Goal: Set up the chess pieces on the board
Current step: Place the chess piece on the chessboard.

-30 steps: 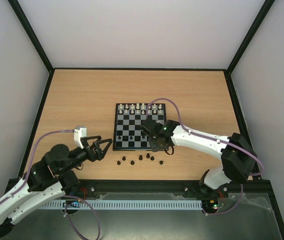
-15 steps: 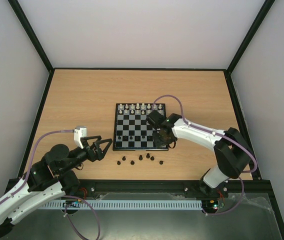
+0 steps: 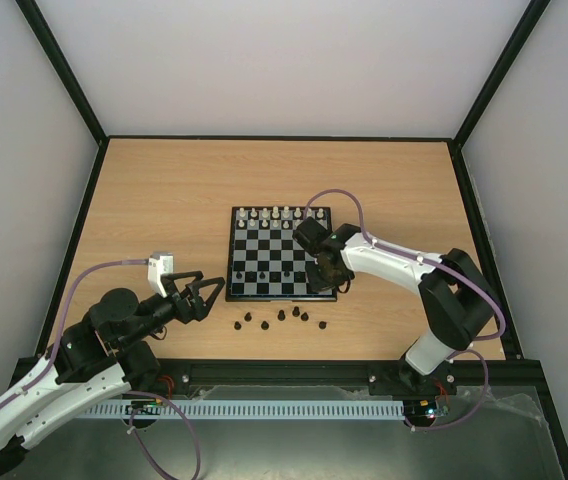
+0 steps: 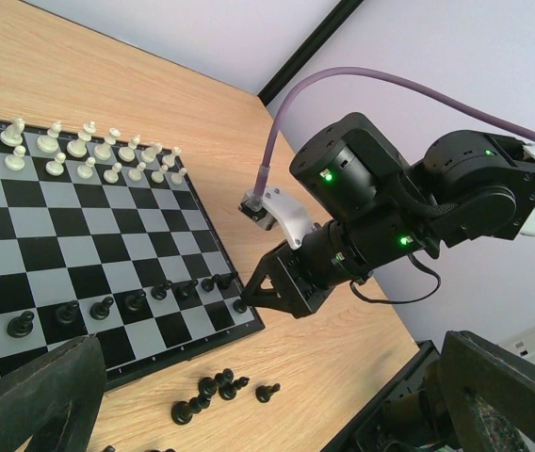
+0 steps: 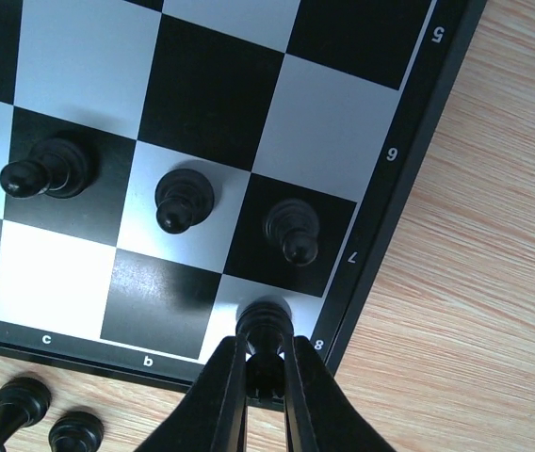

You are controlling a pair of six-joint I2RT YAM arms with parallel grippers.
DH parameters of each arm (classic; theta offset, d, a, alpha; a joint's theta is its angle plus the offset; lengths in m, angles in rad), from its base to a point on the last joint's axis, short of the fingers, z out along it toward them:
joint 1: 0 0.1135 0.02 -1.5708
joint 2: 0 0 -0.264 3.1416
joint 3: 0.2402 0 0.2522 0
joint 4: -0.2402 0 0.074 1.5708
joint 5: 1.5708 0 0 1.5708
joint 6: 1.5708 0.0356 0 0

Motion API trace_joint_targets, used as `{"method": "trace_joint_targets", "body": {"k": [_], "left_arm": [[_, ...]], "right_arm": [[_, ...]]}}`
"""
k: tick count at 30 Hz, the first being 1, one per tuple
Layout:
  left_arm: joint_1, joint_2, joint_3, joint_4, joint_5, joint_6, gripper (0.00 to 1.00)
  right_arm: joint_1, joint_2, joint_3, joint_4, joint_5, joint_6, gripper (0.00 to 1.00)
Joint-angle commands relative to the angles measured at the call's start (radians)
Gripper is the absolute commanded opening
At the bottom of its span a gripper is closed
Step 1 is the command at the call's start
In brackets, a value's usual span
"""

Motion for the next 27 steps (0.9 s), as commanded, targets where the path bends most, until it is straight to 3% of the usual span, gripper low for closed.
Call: {"method": "trace_joint_targets", "body": {"k": [1, 17, 27], "left_arm": [[-0.004, -0.006, -0.004, 0.020, 0.011, 0.016, 0.99], [-0.003, -0.005, -0.005, 0.020, 0.008, 0.016, 1.00], [-0.003, -0.005, -0.005, 0.019, 0.007, 0.016, 1.00]], "right_arm": [[-0.010, 0.020, 0.020, -0.027, -0.009, -0.020, 0.09], [-0.010, -0.004, 0.004, -0.021, -0.025, -0.019, 0.15], [-0.011, -0.069, 0.011, -0.049, 0.004, -0.007, 0.37]]}}
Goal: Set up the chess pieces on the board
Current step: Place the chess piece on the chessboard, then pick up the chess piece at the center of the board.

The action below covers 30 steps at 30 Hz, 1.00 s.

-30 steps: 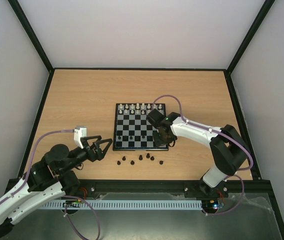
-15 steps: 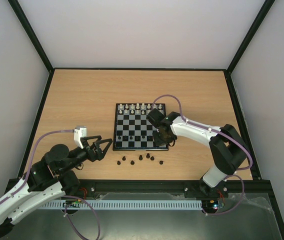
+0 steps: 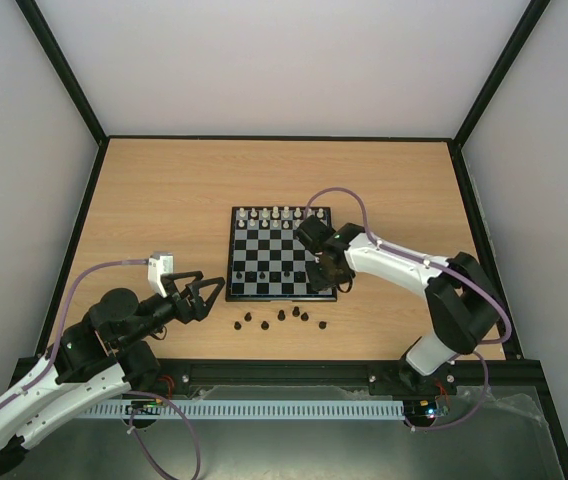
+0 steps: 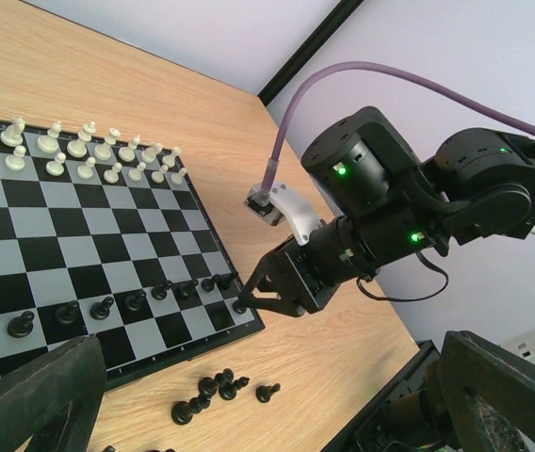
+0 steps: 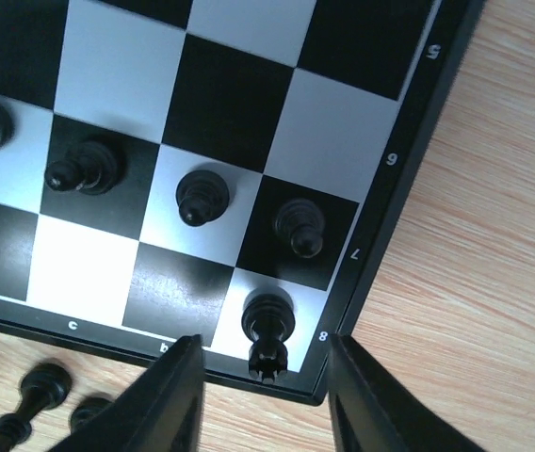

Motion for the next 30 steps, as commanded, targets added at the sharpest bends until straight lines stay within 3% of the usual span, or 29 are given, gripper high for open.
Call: {"method": "trace_joint_targets", "body": {"k": [1, 6, 14, 30], "left_arm": [[-0.003, -0.005, -0.005, 0.020, 0.006, 0.016, 1.00], [-0.003, -0.003, -0.005, 0.021, 0.006, 0.016, 1.00], [-0.001, -0.002, -0.006, 0.024, 0.006, 0.017, 0.99], [-0.001, -0.002, -0.006, 0.023, 0.011, 0.018, 0.99]], "right_arm": [[-0.005, -0.064, 0.009, -0.054, 0.023, 0.002, 0.40], [-0.005, -0.166, -0.015, -0.065, 0.013, 0.016, 0.54], [0.009, -0.279, -0.118, -0.037, -0.063, 0.065, 0.54], [0.236, -0.365, -0.242, 0.001, -0.038, 0.285, 0.56]]}}
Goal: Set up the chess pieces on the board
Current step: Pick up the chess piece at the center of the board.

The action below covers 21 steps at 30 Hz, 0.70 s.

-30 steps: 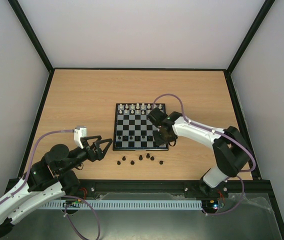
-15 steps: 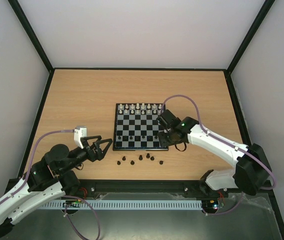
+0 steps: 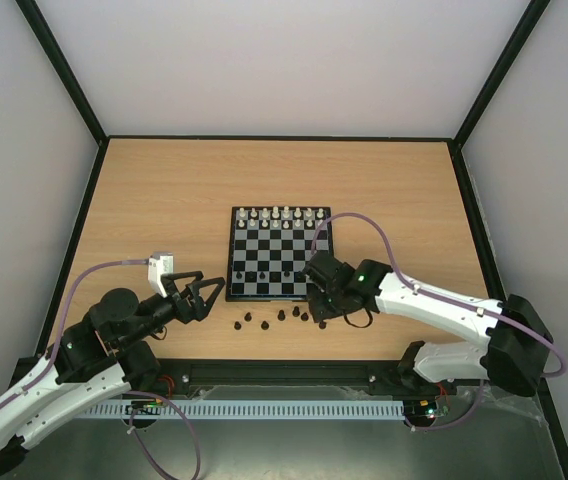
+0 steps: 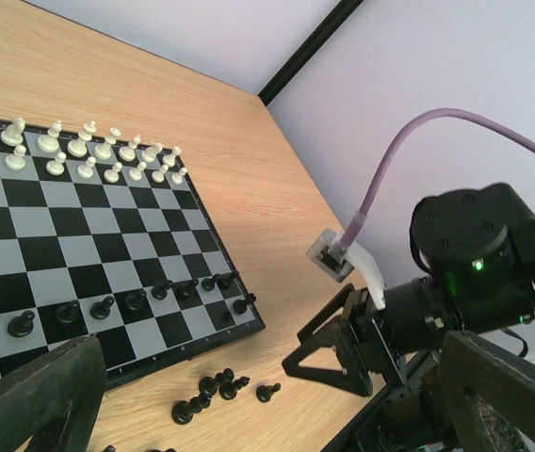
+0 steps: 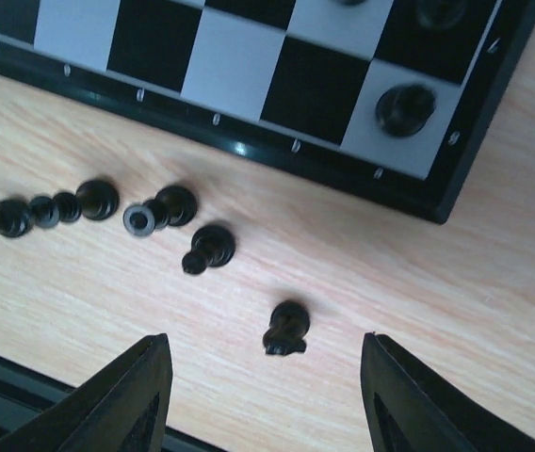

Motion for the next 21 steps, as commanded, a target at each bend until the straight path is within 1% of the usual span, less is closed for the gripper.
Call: {"method": "trace_joint_targets", "body": {"k": [1, 5, 8, 21], "left_arm": [[-0.001, -0.002, -0.006, 0.025, 0.012, 0.017, 0.99], [-0.001, -0.003, -0.006, 0.025, 0.014, 0.019, 1.00], [-0.002, -0.003, -0.007, 0.025, 0.013, 0.018, 0.99], [-0.002, -0.003, -0.009, 0.025, 0.014, 0.018, 1.00]], "right_arm": [[0.053, -0.021, -0.051, -0.007, 0.025, 0.096, 0.56], [0.073, -0.030, -0.111, 0.024, 0.023, 0.129, 0.54], [0.076, -0.030, -0.146, 0.052, 0.015, 0.141, 0.51], [0.080, 0.068, -0.146, 0.122, 0.016, 0.115, 0.40]]}}
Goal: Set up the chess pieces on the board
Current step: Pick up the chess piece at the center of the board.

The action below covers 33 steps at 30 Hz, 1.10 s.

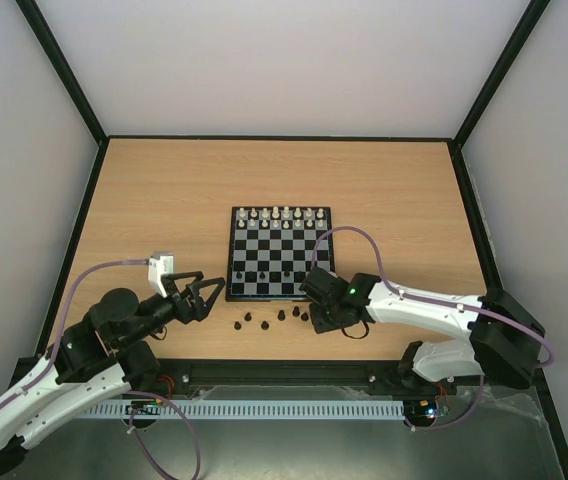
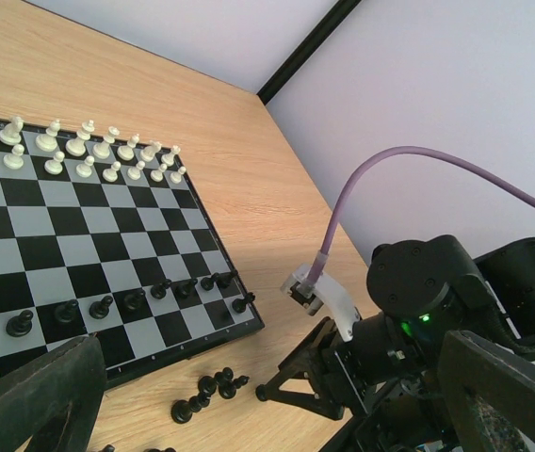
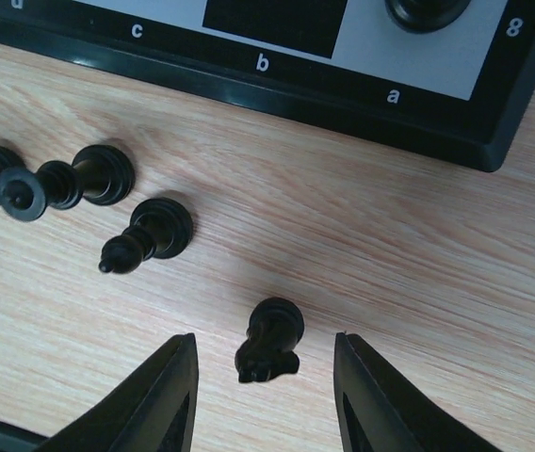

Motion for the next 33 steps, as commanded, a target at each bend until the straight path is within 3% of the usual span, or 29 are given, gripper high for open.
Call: {"method": "trace_joint_targets", "body": {"k": [1, 9, 23, 25, 28, 33], "left_arm": [[-0.001, -0.003, -0.008, 0.026, 0.009, 0.018, 0.99], [-0.001, -0.003, -0.010, 0.026, 0.009, 0.017, 1.00], [-0.001, -0.003, -0.012, 0.027, 0.008, 0.016, 0.99], [-0.001, -0.003, -0.012, 0.027, 0.008, 0.016, 0.99], [-0.001, -0.003, -0.013, 0.027, 0.008, 0.016, 0.99], [-0.001, -0.003, -0.012, 0.029, 0.007, 0.016, 1.00]], "right_arm": [[0.007, 0.035, -0.001, 0.001, 0.009, -0.009, 0.39], [0.006, 0.052, 0.009, -0.009, 0.019, -0.015, 0.24], [0.007, 0.045, -0.013, -0.008, 0.017, -0.008, 0.16], [0.007, 0.050, -0.014, -0.008, 0.018, -0.006, 0.17], [0.007, 0.060, -0.017, -0.009, 0.019, -0.006, 0.26], [0.007, 0.061, -0.019, -0.005, 0.023, -0.006, 0.27]]}}
